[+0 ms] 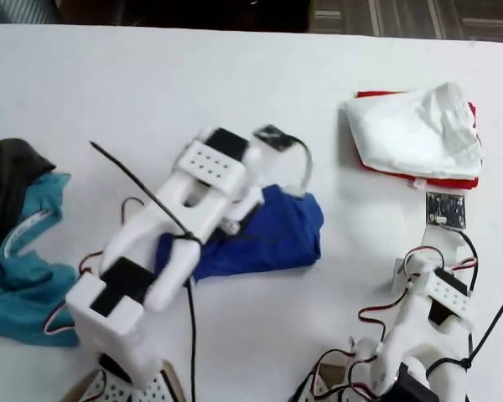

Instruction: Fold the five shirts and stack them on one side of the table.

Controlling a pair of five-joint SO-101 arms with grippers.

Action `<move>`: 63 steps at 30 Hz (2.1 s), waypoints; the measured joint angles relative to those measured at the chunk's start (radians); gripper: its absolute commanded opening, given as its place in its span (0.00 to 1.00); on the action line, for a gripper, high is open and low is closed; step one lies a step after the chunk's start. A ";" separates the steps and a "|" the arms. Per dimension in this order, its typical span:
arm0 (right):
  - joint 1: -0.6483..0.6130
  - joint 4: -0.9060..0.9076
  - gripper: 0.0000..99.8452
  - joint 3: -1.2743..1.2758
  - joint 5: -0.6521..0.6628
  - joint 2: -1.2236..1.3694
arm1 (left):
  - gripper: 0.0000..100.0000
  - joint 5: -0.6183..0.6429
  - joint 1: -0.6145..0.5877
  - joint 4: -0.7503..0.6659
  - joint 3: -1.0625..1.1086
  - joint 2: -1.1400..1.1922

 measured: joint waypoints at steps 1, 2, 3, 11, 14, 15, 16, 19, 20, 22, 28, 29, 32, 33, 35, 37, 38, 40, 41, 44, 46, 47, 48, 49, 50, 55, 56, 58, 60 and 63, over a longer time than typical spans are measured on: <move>0.000 0.000 0.02 0.000 0.000 0.000 | 0.03 0.000 -0.028 -0.008 0.002 0.000; 0.000 0.000 0.02 0.000 0.000 0.000 | 0.03 0.000 -0.055 -0.008 0.002 0.000; 0.000 0.000 0.02 0.000 0.000 0.000 | 0.03 0.002 -0.077 -0.002 0.000 0.000; 0.000 0.000 0.02 0.000 0.000 0.000 | 0.03 -0.029 -0.106 0.189 -0.075 -0.117; 0.000 0.000 0.02 0.000 0.000 0.000 | 0.03 -0.066 -0.064 0.195 -0.017 -0.233; 0.000 0.000 0.02 0.000 0.000 0.000 | 0.03 -0.071 -0.041 0.195 0.012 -0.273; 0.000 0.000 0.02 0.000 0.000 0.000 | 0.03 -0.074 -0.015 0.195 0.041 -0.310; 0.000 0.000 0.02 0.000 0.000 0.000 | 0.03 -0.078 0.046 0.195 0.121 -0.387; 0.000 0.000 0.02 0.000 0.000 0.000 | 0.03 -0.078 0.057 0.190 0.146 -0.396; 0.000 0.000 0.02 0.000 -0.003 0.000 | 0.03 -0.078 0.060 0.155 0.196 -0.402; 0.000 0.000 0.02 0.000 -0.005 0.000 | 0.03 -0.078 0.060 -0.034 0.351 -0.405; 0.000 0.000 0.02 0.000 -0.005 0.000 | 0.03 -0.078 0.060 -0.063 0.370 -0.405; 0.000 0.000 0.02 0.000 -0.005 0.000 | 0.03 -0.078 0.060 -0.157 0.422 -0.405; 0.000 0.000 0.02 0.000 -0.005 0.000 | 0.03 -0.078 0.060 -0.189 0.440 -0.405; 0.000 0.000 0.02 0.000 -0.005 0.000 | 0.03 -0.060 0.054 -0.253 0.471 -0.405; 0.000 0.000 0.02 0.000 -0.005 0.000 | 0.03 -0.025 0.012 -0.296 0.474 -0.410; 0.000 0.000 0.02 0.000 -0.005 -0.003 | 0.03 -0.014 -0.020 -0.305 0.474 -0.413; -0.015 0.009 0.02 -0.003 -0.002 -0.008 | 0.03 -0.008 -0.095 -0.308 0.462 -0.414; -0.038 0.038 0.02 -0.015 0.005 -0.008 | 0.03 -0.008 -0.137 -0.302 0.446 -0.414; -0.140 0.190 0.02 -0.112 -0.002 -0.008 | 0.03 -0.003 -0.269 -0.258 0.373 -0.416; -0.232 0.304 0.02 -0.209 -0.028 -0.009 | 0.03 -0.015 -0.345 -0.226 0.324 -0.416; -0.287 0.364 0.02 -0.264 -0.041 -0.009 | 0.03 -0.035 -0.374 -0.212 0.307 -0.416; -0.344 0.417 0.02 -0.315 -0.054 -0.009 | 0.03 -0.052 -0.397 -0.198 0.292 -0.416; -0.410 0.466 0.02 -0.364 -0.064 -0.009 | 0.03 -0.064 -0.416 -0.189 0.285 -0.416; -0.479 0.508 0.02 -0.405 -0.077 -0.009 | 0.03 -0.075 -0.433 -0.184 0.282 -0.416; -0.841 0.575 0.02 -0.485 -0.137 -0.009 | 0.03 -0.084 -0.502 -0.180 0.282 -0.416; -0.901 0.577 0.02 -0.485 -0.149 -0.009 | 0.03 -0.084 -0.512 -0.180 0.282 -0.416; -1.008 0.577 0.02 -0.485 -0.172 -0.009 | 0.03 -0.084 -0.535 -0.183 0.282 -0.416; -1.089 0.569 0.02 -0.485 -0.192 -0.009 | 0.03 -0.084 -0.557 -0.195 0.282 -0.416; -1.166 0.539 0.02 -0.485 -0.218 0.005 | 0.03 -0.084 -0.582 -0.209 0.282 -0.416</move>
